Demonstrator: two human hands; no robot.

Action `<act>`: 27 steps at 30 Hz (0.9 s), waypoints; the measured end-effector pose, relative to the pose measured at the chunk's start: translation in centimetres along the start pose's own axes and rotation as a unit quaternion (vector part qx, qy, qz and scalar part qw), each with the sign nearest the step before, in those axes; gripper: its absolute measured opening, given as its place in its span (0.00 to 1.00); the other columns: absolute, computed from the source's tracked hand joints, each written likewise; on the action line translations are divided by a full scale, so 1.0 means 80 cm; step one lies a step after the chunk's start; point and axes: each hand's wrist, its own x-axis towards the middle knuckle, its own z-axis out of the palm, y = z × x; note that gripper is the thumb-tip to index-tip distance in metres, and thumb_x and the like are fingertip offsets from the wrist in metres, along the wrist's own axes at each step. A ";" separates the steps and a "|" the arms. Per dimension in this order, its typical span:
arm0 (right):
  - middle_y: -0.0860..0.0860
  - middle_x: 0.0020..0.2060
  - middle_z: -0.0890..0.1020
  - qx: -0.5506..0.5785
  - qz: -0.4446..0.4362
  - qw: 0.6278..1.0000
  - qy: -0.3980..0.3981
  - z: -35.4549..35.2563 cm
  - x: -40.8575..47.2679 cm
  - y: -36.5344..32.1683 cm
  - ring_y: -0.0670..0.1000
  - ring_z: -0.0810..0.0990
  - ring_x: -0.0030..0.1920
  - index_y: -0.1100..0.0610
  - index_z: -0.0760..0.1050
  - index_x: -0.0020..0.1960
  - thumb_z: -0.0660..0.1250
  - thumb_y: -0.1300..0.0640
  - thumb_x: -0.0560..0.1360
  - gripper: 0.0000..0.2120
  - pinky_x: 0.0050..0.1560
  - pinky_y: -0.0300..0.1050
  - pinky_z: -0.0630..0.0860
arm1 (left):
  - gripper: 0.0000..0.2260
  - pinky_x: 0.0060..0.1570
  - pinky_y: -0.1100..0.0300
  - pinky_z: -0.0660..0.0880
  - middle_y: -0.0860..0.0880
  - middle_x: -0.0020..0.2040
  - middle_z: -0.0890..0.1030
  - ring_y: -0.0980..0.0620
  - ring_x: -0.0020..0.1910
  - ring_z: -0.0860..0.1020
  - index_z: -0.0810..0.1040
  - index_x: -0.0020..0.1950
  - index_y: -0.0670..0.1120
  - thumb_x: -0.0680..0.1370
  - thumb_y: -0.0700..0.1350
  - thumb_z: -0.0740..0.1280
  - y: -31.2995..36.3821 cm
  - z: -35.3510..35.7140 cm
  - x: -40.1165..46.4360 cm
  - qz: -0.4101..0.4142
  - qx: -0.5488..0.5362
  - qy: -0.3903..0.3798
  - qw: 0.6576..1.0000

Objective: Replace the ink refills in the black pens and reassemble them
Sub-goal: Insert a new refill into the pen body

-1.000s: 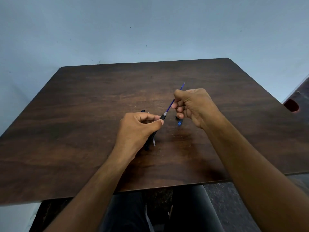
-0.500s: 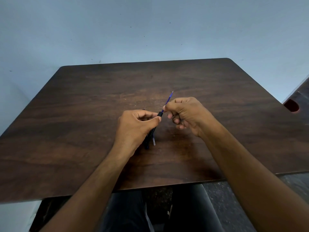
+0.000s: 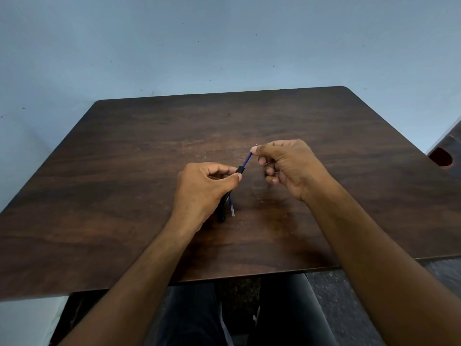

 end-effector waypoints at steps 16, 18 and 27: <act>0.50 0.26 0.75 0.002 -0.010 1.000 -0.005 0.001 -0.005 0.003 0.47 0.67 0.24 0.57 0.77 0.34 0.73 0.62 0.72 0.09 0.22 0.39 0.62 | 0.05 0.33 0.62 0.78 0.55 0.34 0.86 0.60 0.31 0.81 0.88 0.43 0.54 0.70 0.45 0.79 0.000 0.003 0.002 0.033 0.022 0.000 0.999; 0.50 0.26 0.75 -0.001 -0.008 1.000 -0.006 0.000 -0.006 0.001 0.47 0.67 0.24 0.57 0.77 0.35 0.73 0.62 0.73 0.09 0.22 0.39 0.62 | 0.05 0.34 0.63 0.79 0.56 0.34 0.86 0.59 0.32 0.82 0.87 0.43 0.54 0.70 0.45 0.79 0.001 0.004 0.002 0.042 0.029 0.000 0.999; 0.49 0.28 0.77 -0.055 -0.012 0.998 0.039 -0.028 -0.006 -0.013 0.46 0.69 0.24 0.60 0.85 0.45 0.74 0.50 0.73 0.12 0.24 0.40 0.64 | 0.06 0.33 0.67 0.74 0.56 0.34 0.85 0.63 0.30 0.78 0.88 0.45 0.54 0.70 0.46 0.79 -0.003 0.003 0.007 0.046 0.029 0.008 0.998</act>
